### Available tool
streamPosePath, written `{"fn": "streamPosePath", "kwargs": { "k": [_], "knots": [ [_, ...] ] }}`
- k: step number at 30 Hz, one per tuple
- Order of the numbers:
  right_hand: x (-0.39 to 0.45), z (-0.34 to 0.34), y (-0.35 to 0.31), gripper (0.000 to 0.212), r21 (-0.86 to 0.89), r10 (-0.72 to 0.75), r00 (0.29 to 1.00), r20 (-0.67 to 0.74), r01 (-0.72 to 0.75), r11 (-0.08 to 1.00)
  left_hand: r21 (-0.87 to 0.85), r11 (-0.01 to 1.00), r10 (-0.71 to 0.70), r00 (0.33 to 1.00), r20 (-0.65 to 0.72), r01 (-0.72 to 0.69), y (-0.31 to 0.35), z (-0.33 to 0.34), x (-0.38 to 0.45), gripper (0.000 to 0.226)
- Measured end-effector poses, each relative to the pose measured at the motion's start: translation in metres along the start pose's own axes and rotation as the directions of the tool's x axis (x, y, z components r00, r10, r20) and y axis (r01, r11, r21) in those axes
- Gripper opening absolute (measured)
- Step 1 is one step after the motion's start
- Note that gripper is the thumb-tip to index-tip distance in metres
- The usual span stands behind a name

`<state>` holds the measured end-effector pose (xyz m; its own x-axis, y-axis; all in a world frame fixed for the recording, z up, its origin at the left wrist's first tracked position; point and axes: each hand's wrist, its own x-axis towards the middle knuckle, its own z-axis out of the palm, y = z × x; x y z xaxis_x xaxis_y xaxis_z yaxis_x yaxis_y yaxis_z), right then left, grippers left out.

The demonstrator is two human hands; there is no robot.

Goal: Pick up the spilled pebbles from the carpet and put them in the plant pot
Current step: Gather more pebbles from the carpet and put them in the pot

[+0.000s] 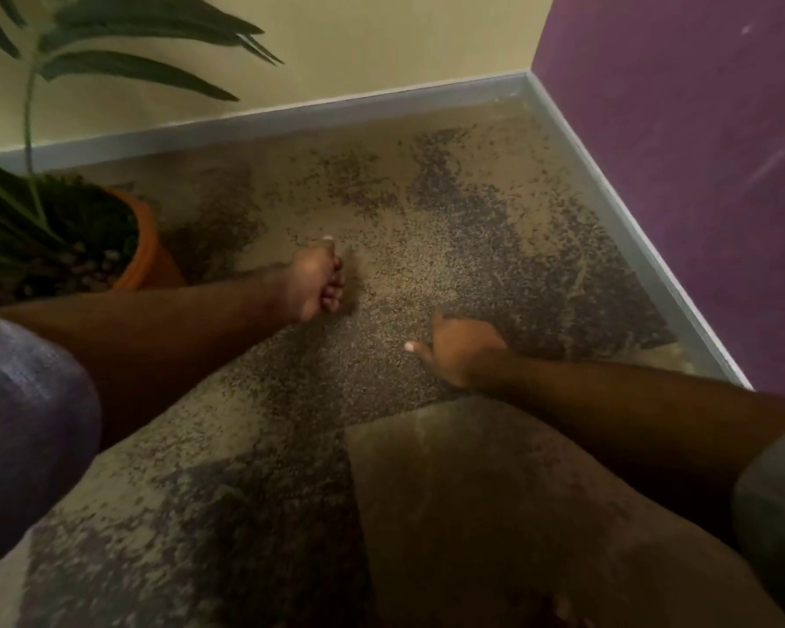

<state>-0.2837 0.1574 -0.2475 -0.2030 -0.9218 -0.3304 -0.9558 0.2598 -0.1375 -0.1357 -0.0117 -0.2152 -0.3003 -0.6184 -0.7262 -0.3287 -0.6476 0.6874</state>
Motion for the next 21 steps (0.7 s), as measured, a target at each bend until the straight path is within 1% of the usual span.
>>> {"fn": "streamPosePath", "kwargs": {
  "k": [1, 4, 6, 7, 8, 9, 10, 11, 12, 13, 14, 15, 16, 17, 18, 19, 21],
  "knots": [
    [-0.002, 0.006, -0.001, 0.063, -0.026, -0.006, 1.000, 0.007, 0.007, 1.000, 0.009, 1.000, 0.001, 1.000, -0.005, -0.001, -0.001, -0.001, -0.003, 0.046],
    [0.000, 0.010, -0.003, 0.041, -0.051, -0.026, 0.998, 0.065, 0.029, 0.998, 0.015, 1.000, -0.014, 1.000, -0.021, 0.015, -0.005, 0.000, -0.011, 0.045],
    [0.003, 0.008, -0.007, 0.038, -0.061, -0.052, 0.995, 0.083, 0.057, 0.997, 0.011, 0.999, -0.035, 0.999, -0.023, 0.035, -0.008, 0.000, -0.015, 0.045],
    [0.003, 0.008, -0.010, 0.037, -0.037, -0.042, 0.996, 0.083, 0.045, 0.998, 0.004, 0.999, -0.047, 0.999, -0.016, 0.047, -0.009, 0.000, -0.017, 0.046],
    [0.001, 0.007, -0.014, 0.037, 0.023, -0.022, 0.996, 0.081, 0.020, 1.000, -0.004, 0.998, -0.061, 0.998, -0.003, 0.061, -0.009, 0.000, -0.019, 0.046],
    [-0.001, 0.008, -0.019, 0.037, 0.121, 0.010, 0.997, 0.081, -0.020, 0.992, -0.012, 0.997, -0.076, 0.997, 0.009, 0.076, -0.009, 0.000, -0.021, 0.046],
    [-0.003, 0.008, -0.025, 0.037, 0.269, 0.043, 0.995, 0.085, -0.065, 0.961, -0.019, 0.996, -0.091, 0.996, 0.017, 0.092, -0.010, -0.001, -0.023, 0.046],
    [-0.005, 0.008, -0.030, 0.037, 0.471, 0.071, 0.991, 0.110, -0.115, 0.875, -0.022, 0.994, -0.104, 0.994, 0.020, 0.104, -0.010, -0.002, -0.025, 0.047],
    [-0.007, 0.005, -0.036, 0.038, 0.709, 0.091, 0.984, 0.153, -0.174, 0.683, -0.019, 0.994, -0.111, 0.994, 0.018, 0.112, -0.012, -0.003, -0.027, 0.047],
    [-0.007, 0.000, -0.042, 0.040, 0.893, 0.102, 0.974, 0.204, -0.228, 0.387, -0.010, 0.993, -0.117, 0.993, 0.014, 0.117, -0.013, -0.004, -0.029, 0.046],
    [-0.005, -0.006, -0.047, 0.040, 0.956, 0.097, 0.958, 0.270, -0.279, 0.091, -0.001, 0.992, -0.123, 0.992, 0.014, 0.123, -0.015, -0.004, -0.031, 0.046],
    [-0.001, -0.015, -0.051, 0.039, 0.942, 0.077, 0.944, 0.320, -0.309, -0.130, 0.006, 0.992, -0.130, 0.991, 0.017, 0.130, -0.016, -0.004, -0.033, 0.045],
    [0.003, -0.024, -0.054, 0.038, 0.905, 0.050, 0.933, 0.357, -0.332, -0.265, 0.009, 0.990, -0.139, 0.990, 0.026, 0.138, -0.017, -0.003, -0.035, 0.045],
    [0.006, -0.033, -0.057, 0.038, 0.867, 0.010, 0.925, 0.380, -0.352, -0.352, 0.007, 0.989, -0.146, 0.989, 0.038, 0.146, -0.018, -0.001, -0.038, 0.045],
    [0.009, -0.043, -0.060, 0.038, 0.838, -0.035, 0.922, 0.385, -0.365, -0.405, 0.004, 0.989, -0.151, 0.987, 0.049, 0.151, -0.017, 0.002, -0.041, 0.045],
    [0.012, -0.050, -0.062, 0.038, 0.811, -0.082, 0.921, 0.381, -0.375, -0.449, 0.000, 0.988, -0.155, 0.986, 0.057, 0.155, -0.016, 0.004, -0.043, 0.045],
    [0.015, -0.064, -0.063, 0.035, 0.769, -0.181, 0.918, 0.353, -0.395, -0.502, 0.009, 0.984, -0.180, 0.979, 0.092, 0.180, -0.012, 0.007, -0.048, 0.044]
  ]
}}
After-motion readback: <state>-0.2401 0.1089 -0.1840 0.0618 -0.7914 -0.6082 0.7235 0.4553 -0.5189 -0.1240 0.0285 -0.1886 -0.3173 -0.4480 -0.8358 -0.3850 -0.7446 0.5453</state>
